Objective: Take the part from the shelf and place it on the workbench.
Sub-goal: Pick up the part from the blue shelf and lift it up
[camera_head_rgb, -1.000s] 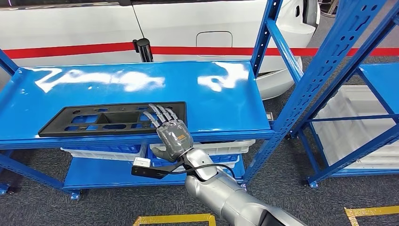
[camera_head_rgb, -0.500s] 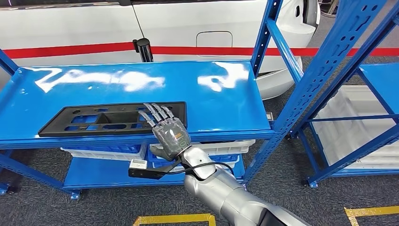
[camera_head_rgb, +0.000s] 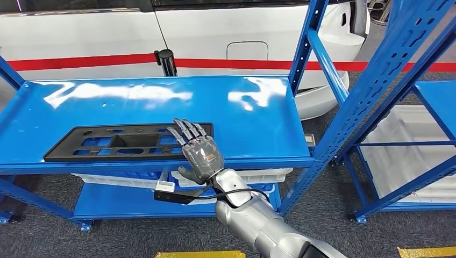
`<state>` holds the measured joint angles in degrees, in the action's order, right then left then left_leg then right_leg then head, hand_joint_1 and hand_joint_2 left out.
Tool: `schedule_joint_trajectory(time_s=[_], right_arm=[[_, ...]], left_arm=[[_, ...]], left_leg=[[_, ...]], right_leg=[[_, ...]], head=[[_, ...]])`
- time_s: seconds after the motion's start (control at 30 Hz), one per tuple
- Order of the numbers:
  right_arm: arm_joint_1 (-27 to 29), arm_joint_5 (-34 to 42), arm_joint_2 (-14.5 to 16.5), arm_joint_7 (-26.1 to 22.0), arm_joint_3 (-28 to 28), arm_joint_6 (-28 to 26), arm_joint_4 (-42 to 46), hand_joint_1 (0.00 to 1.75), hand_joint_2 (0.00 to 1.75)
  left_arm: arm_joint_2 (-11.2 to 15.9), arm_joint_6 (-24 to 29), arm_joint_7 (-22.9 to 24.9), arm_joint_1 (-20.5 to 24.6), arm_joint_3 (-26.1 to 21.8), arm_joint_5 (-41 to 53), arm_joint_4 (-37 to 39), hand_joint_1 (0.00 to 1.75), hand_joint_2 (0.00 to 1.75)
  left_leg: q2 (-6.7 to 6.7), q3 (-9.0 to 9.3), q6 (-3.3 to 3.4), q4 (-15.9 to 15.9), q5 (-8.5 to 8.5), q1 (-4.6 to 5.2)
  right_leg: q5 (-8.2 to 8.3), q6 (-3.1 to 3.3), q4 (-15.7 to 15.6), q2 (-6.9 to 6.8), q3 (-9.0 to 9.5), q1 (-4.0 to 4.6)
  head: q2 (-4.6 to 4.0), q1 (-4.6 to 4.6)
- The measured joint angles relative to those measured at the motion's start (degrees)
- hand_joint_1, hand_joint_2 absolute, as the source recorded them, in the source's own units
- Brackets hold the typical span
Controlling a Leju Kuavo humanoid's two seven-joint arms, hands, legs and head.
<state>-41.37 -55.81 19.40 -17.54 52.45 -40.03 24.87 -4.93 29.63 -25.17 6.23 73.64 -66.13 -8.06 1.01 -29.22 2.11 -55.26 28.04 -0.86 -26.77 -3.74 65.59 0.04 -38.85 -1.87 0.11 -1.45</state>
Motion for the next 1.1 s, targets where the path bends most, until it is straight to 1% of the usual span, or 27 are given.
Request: schedule_joint_trajectory(time_s=[0.03,0.07,0.1,0.17,0.2,0.23,0.27,0.3,0.37,0.4,0.43,0.47,0.53,0.57,0.6,0.63,0.7,0.77,0.8,0.83,0.9,0.93,0.97,1.0,1.03,1.07,1.1], right_arm=[[0.1,0.1,0.0,0.0,0.0,0.0,0.0,0.00,1.75],[0.2,0.2,-0.1,-0.1,-0.1,0.0,-0.1,0.00,1.75],[0.3,0.4,-0.1,-0.1,-0.1,0.0,-0.2,0.00,1.75],[0.6,1.0,0.1,-0.1,-0.1,0.0,-0.3,0.00,1.75],[0.7,1.3,0.1,-0.1,-0.1,-0.1,-0.3,0.00,1.75],[0.7,1.5,0.1,-0.1,0.0,-0.1,-0.3,0.00,1.75],[0.7,1.7,0.1,-0.1,0.0,-0.1,-0.3,0.00,1.75],[0.7,2.0,0.1,-0.1,0.0,-0.1,-0.3,0.00,1.75],[0.8,2.3,0.1,-0.1,0.1,-0.1,-0.3,0.00,1.75],[0.8,2.4,0.1,-0.1,0.1,-0.1,-0.3,0.00,1.75],[0.8,2.5,0.1,-0.1,0.2,-0.1,-0.3,0.00,1.75],[0.8,2.5,0.1,-0.1,0.3,-0.1,-0.3,0.00,1.75],[0.8,2.3,0.1,-0.1,0.3,-0.1,-0.3,0.00,1.75],[0.7,2.1,0.1,-0.1,0.3,-0.1,-0.2,0.00,1.75],[0.7,1.8,0.1,-0.1,0.3,-0.1,-0.2,0.00,1.75],[0.7,1.5,0.1,0.0,0.3,-0.1,-0.1,0.00,1.75],[0.7,1.0,0.2,0.0,0.3,-0.1,0.2,0.00,1.75],[0.8,0.6,0.2,0.0,0.3,-0.1,0.4,0.00,1.75],[0.8,0.4,0.1,-0.1,0.3,-0.1,0.5,0.00,1.75],[0.8,0.4,0.1,-0.2,0.3,-0.1,0.6,0.00,1.75],[1.0,0.6,0.0,-0.3,0.3,-0.1,0.6,0.00,1.75],[1.2,1.1,0.0,-0.3,0.3,-0.1,0.6,0.00,1.75],[1.4,1.9,0.0,-0.4,0.3,-0.1,0.6,0.00,1.75],[1.5,2.8,0.0,-0.6,0.4,-0.1,0.6,0.00,1.75],[1.5,3.7,0.0,-0.7,0.5,-0.1,0.6,0.00,1.75],[1.5,4.6,0.0,-0.9,0.8,-0.1,0.6,0.00,1.75],[1.4,5.5,0.0,-1.1,1.1,-0.1,0.6,0.00,1.75]], left_arm=[[0.0,0.0,0.1,0.0,0.0,-0.2,0.0,0.00,0.00],[0.1,0.0,0.2,0.0,0.0,-0.4,0.1,0.00,0.00],[0.1,0.2,0.4,0.0,0.0,-0.6,0.1,0.00,0.00],[0.1,0.7,0.8,0.0,0.0,-0.6,0.1,0.00,0.00],[0.1,1.1,0.9,0.0,0.0,-0.5,0.1,0.00,0.00],[0.1,1.5,1.0,0.0,0.1,-0.4,0.2,0.00,0.00],[0.1,1.8,1.0,0.0,0.1,-0.2,0.2,0.00,0.00],[0.1,2.1,1.0,0.1,0.1,-0.1,0.1,0.00,0.00],[0.1,2.6,0.9,0.1,0.2,0.1,0.1,0.00,0.00],[0.1,2.8,0.9,0.0,0.3,0.1,0.1,0.00,0.00],[0.1,3.0,0.8,0.0,0.5,0.2,0.1,0.00,0.00],[0.1,3.2,0.8,0.0,0.6,0.3,0.1,0.00,0.00],[0.2,3.7,0.8,0.1,0.9,0.5,0.2,0.00,0.00],[0.2,3.9,0.8,0.1,1.0,0.7,0.2,0.00,0.00],[0.3,4.2,0.8,0.2,1.2,0.9,0.3,0.00,0.00],[0.4,4.3,0.9,0.3,1.4,1.0,0.3,0.00,0.00],[0.4,4.5,0.9,0.2,1.5,1.1,0.3,0.00,0.00],[0.4,4.5,0.7,0.2,1.6,0.9,0.3,0.00,0.87],[0.4,4.4,0.6,0.1,1.5,0.7,0.4,0.00,1.31],[0.4,4.2,0.3,0.2,1.5,0.5,0.4,0.00,1.75],[0.3,3.8,-0.2,0.2,1.5,0.2,0.4,0.00,1.75],[0.2,3.8,-0.3,0.2,1.5,0.2,0.4,0.00,1.75],[0.2,3.8,-0.4,0.1,1.5,0.1,0.4,0.00,1.75],[0.1,3.8,-0.4,0.0,1.5,0.0,0.4,0.00,1.75],[0.1,3.8,-0.4,0.0,1.5,-0.1,0.4,0.00,1.75],[0.0,3.7,-0.3,0.0,1.5,-0.2,0.4,0.00,1.75],[0.0,3.7,-0.3,0.0,1.5,-0.2,0.4,0.00,1.75]], left_leg=[[0.02,0.65,-0.57,-0.4,0.49,-0.13],[0.03,0.86,-1.12,-0.8,0.88,-0.17],[0.03,0.68,-1.62,-1.3,1.26,-0.15],[0.02,-0.24,-2.20,-2.3,1.54,-0.25],[-0.11,-1.21,-2.42,-3.6,1.14,-0.38],[-0.35,-2.66,-2.62,-5.8,0.51,-0.49],[-0.57,-4.69,-2.80,-8.8,0.16,-0.57],[-0.80,-7.05,-3.01,-12.0,0.52,-0.59],[-0.90,-11.42,-3.26,-17.1,3.41,-0.59],[-0.89,-13.01,-3.22,-18.3,4.37,-0.56],[-0.89,-13.79,-3.02,-17.8,4.01,-0.48],[-0.87,-13.62,-2.56,-15.8,2.22,-0.33],[-0.92,-11.25,-1.05,-8.7,-3.10,0.30],[-0.99,-10.15,-0.25,-5.8,-4.55,0.72],[-1.02,-9.34,0.35,-4.0,-5.18,1.13],[-1.05,-9.03,0.72,-3.4,-5.04,1.45],[-0.92,-8.62,1.03,-2.9,-5.09,1.82],[-0.96,-7.52,1.20,-1.7,-5.61,1.47],[-1.02,-6.87,1.28,-1.0,-5.86,1.25],[-1.09,-6.28,1.26,-0.4,-6.00,1.02],[-1.10,-5.97,1.19,-0.3,-5.83,1.05],[-1.06,-5.96,1.09,-0.3,-5.70,1.07],[-1.00,-5.95,0.99,-0.4,-5.57,1.07],[-0.93,-5.94,0.86,-0.5,-5.45,1.06],[-0.85,-5.92,0.67,-0.7,-5.28,1.04],[-0.77,-5.90,0.44,-1.0,-5.07,1.03],[-0.71,-5.96,0.15,-1.4,-4.80,1.13]], right_leg=[[1.52,-0.34,-3.6,-0.03,1.39,-0.03],[2.37,-0.02,-6.0,0.00,2.48,0.02],[2.63,0.58,-6.9,0.10,2.77,0.06],[2.23,2.01,-6.2,0.35,2.68,0.17],[2.21,2.28,-6.1,0.42,2.69,0.07],[1.98,2.53,-6.1,0.43,2.92,0.08],[1.72,2.80,-6.3,0.44,3.27,0.08],[1.43,3.14,-6.5,0.45,3.65,0.16],[0.80,3.86,-6.6,0.56,4.32,0.47],[0.45,4.18,-6.6,0.66,4.70,0.70],[0.08,4.42,-6.6,0.79,5.17,0.96],[-0.29,4.55,-6.6,0.90,5.73,1.24],[-0.95,4.75,-6.8,0.97,6.84,1.62],[-1.21,4.74,-6.9,0.98,7.18,1.72],[-1.40,4.61,-7.0,0.95,7.32,1.68],[-1.55,4.41,-7.1,0.91,7.37,1.53],[-1.72,3.93,-7.4,0.80,7.44,1.39],[-2.11,3.66,-7.1,0.64,7.49,1.70],[-2.78,3.66,-5.8,0.57,6.99,1.86],[-3.87,3.73,-3.2,0.50,5.83,1.97],[-6.51,3.87,3.9,0.45,1.99,1.81],[-7.24,3.73,6.6,0.44,0.24,1.74],[-7.09,3.38,7.4,0.42,-0.64,1.67],[-6.00,2.89,5.9,0.40,-0.34,1.59],[-4.19,2.36,2.4,0.37,1.09,1.53],[-2.37,2.16,-1.6,0.34,2.85,1.48],[-0.93,2.19,-5.0,0.30,4.43,1.49]], head=[[0.00,0.10],[0.00,0.18],[0.00,0.16],[0.00,-0.02],[0.00,-0.19],[0.00,-0.24],[0.00,-0.32],[0.00,-0.35],[0.00,-0.36],[0.00,-0.36],[0.01,-0.36],[0.01,-0.35],[0.02,-0.26],[0.02,-0.14],[0.02,-0.15],[0.02,-0.16],[0.02,-0.39],[0.02,-0.35],[0.02,-0.31],[0.02,-0.27],[0.02,-0.24],[0.02,-0.22],[0.02,-0.23],[0.02,-0.22],[0.02,-0.21],[0.02,-0.22],[0.02,-0.21]])
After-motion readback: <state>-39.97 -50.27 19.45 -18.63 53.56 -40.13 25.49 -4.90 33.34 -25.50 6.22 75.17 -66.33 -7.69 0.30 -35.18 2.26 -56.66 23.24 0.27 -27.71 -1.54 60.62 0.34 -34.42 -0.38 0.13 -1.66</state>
